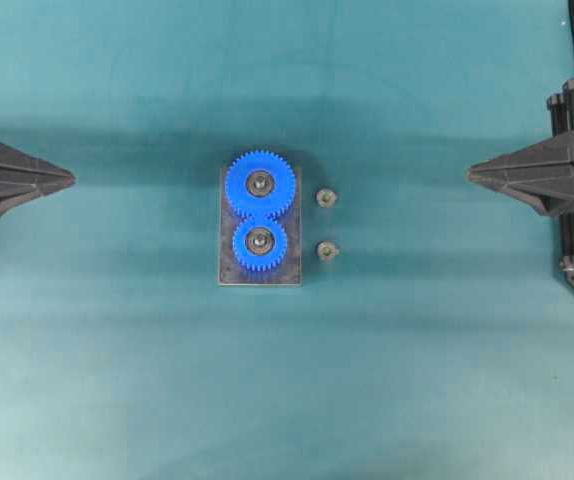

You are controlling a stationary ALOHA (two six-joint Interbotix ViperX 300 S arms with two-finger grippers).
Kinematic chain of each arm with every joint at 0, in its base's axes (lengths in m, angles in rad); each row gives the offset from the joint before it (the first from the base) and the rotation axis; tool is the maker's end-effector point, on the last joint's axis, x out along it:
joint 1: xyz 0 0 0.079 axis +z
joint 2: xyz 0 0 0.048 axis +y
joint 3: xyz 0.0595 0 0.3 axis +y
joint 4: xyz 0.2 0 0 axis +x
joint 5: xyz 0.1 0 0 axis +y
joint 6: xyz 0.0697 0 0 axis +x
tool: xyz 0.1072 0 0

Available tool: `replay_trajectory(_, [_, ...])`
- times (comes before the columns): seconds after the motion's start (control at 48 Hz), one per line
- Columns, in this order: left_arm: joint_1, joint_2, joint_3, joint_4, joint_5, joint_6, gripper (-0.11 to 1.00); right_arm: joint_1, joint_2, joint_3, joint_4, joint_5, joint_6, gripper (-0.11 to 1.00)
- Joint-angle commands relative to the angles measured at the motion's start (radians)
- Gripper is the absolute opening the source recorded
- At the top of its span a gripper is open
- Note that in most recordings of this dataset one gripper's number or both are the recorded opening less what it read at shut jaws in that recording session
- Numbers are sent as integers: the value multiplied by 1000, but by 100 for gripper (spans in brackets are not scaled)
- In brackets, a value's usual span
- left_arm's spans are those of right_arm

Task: Insert the washer onto the shaft.
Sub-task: 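Move the right gripper over the upper steel washer beside the plate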

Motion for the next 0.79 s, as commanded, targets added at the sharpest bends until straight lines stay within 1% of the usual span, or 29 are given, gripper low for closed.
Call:
replay_trajectory(0.0, [-2,18,-5,8,57,-15,0,-6,8,-8,17,0,8,1])
replay_trajectory(0.042, [-3,21,-11,8,97,-20,0,-12,6,-8,49,29,14,1])
replay_trajectory(0.104, [-3,21,-26,8,153,-21,0,-26,6,-25,104,109,31,1])
replay_trajectory(0.146, [-3,20,-40,8,192,-21,0,-35,8,-41,120,172,35,2])
replay_trajectory(0.291, [-3,20,-75,11,311,-17,0,-69,20,-110,103,387,35,1])
replay_trajectory(0.458, [-3,26,-80,11,377,-17,0,-132,109,-184,80,557,35,1])
replay_trajectory(0.583, [-3,48,-84,11,391,-17,0,-169,227,-222,66,620,34,1])
replay_trajectory(0.77, [-2,95,-86,9,396,-18,0,-181,391,-264,37,632,29,2])
